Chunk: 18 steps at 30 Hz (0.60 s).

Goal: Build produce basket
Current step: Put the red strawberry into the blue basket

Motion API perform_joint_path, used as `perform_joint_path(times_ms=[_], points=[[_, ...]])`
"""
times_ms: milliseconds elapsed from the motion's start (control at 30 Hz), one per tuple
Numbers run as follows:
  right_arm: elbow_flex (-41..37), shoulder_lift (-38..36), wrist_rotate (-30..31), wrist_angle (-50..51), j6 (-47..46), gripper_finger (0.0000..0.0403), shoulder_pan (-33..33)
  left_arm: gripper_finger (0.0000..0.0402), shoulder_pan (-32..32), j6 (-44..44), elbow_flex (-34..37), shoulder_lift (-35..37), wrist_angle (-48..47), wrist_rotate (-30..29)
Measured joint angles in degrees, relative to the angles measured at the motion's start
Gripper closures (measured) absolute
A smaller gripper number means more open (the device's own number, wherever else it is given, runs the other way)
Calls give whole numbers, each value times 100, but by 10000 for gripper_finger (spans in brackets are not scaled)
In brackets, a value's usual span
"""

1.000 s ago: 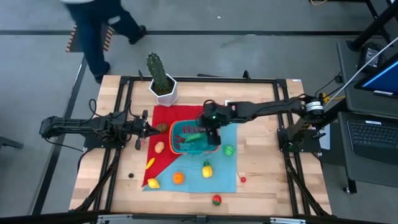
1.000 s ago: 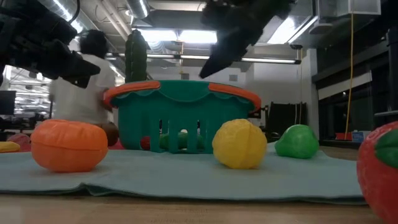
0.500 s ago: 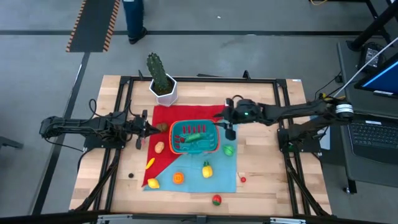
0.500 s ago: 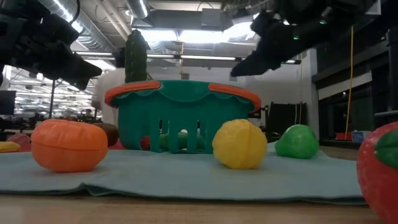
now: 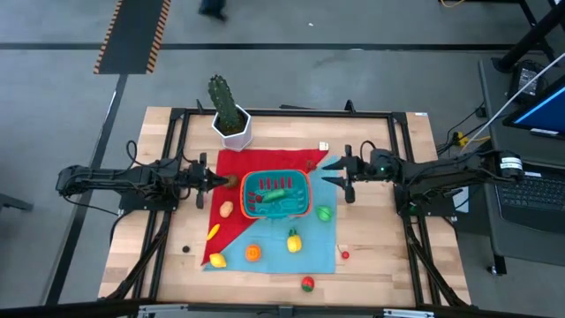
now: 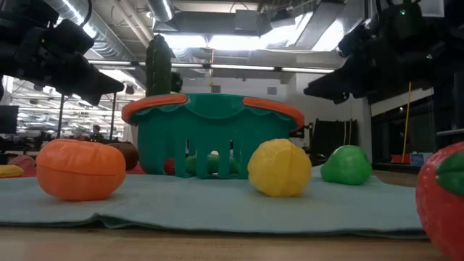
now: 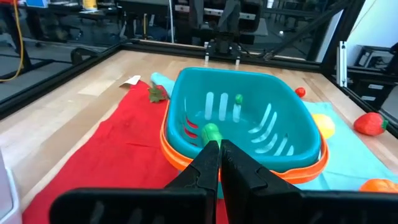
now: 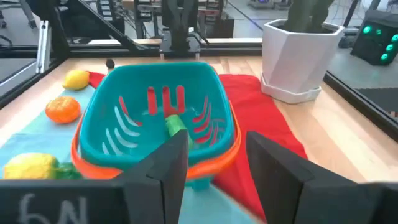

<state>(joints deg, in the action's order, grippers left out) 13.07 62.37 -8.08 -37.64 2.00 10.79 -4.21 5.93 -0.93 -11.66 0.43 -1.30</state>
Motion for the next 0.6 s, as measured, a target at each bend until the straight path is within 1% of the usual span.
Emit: perform_joint_path(times_ms=[367, 500, 567, 600], points=[[-137, -14, 104, 153, -14, 238, 4, 394, 0, 4, 0, 0, 6, -415], [-137, -16, 117, 203, 308, 238, 4, 394, 0, 7, 0, 0, 6, -417], [-137, -16, 255, 198, 321, 238, 4, 394, 0, 7, 0, 0, 7, -416], [-137, -16, 447, 198, 298, 238, 4, 394, 0, 8, 0, 0, 6, -417]])
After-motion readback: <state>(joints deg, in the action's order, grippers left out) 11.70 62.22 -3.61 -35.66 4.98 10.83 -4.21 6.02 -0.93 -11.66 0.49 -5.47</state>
